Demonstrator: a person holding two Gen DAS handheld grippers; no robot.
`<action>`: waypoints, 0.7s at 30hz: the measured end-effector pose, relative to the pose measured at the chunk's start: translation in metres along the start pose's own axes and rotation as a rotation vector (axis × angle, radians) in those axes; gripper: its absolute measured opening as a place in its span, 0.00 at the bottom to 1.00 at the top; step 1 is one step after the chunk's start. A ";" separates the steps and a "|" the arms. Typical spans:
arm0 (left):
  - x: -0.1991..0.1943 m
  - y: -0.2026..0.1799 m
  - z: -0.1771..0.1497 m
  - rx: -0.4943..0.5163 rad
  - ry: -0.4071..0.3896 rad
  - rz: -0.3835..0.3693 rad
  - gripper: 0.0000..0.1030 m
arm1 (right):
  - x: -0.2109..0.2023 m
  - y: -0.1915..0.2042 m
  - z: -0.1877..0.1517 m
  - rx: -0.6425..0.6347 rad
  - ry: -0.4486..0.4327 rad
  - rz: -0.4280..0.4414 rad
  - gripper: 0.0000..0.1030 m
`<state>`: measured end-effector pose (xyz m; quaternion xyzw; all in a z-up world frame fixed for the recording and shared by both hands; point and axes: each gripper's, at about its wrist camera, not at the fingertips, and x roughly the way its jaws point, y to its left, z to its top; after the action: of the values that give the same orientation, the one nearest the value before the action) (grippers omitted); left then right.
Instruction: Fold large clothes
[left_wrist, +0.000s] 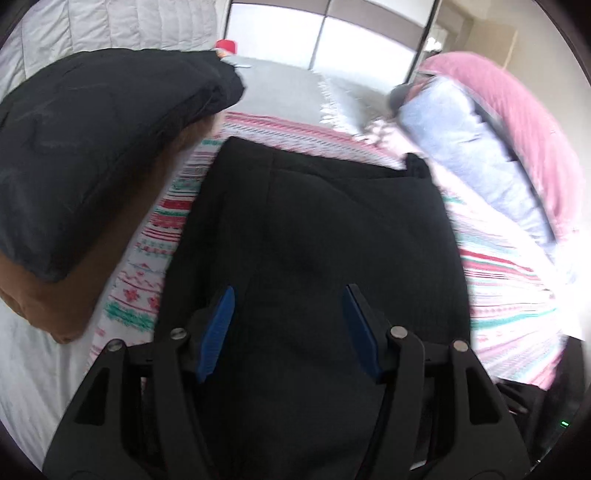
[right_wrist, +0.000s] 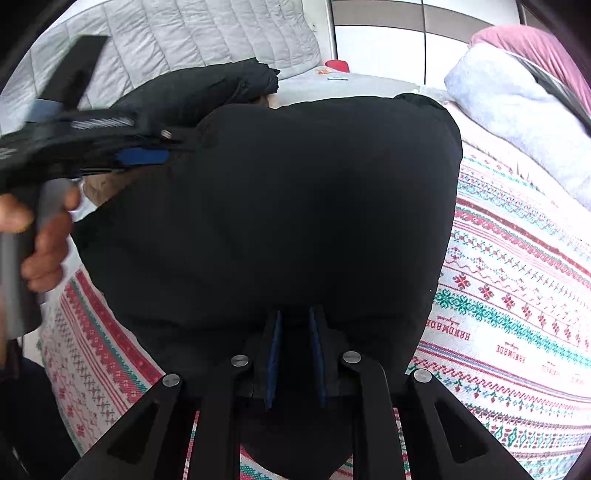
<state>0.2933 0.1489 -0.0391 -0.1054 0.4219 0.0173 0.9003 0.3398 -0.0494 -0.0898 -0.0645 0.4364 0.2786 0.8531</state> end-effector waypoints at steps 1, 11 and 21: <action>0.007 0.003 0.000 0.006 0.009 0.049 0.60 | 0.000 -0.001 -0.001 0.001 0.002 0.005 0.15; 0.031 0.023 -0.012 -0.040 0.101 0.053 0.61 | -0.036 -0.051 0.069 0.121 -0.076 0.062 0.17; 0.035 0.023 -0.011 -0.047 0.133 0.054 0.60 | 0.117 -0.124 0.164 0.202 0.214 -0.067 0.16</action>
<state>0.3047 0.1672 -0.0762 -0.1161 0.4830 0.0443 0.8667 0.5764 -0.0464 -0.0978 -0.0220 0.5483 0.1961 0.8127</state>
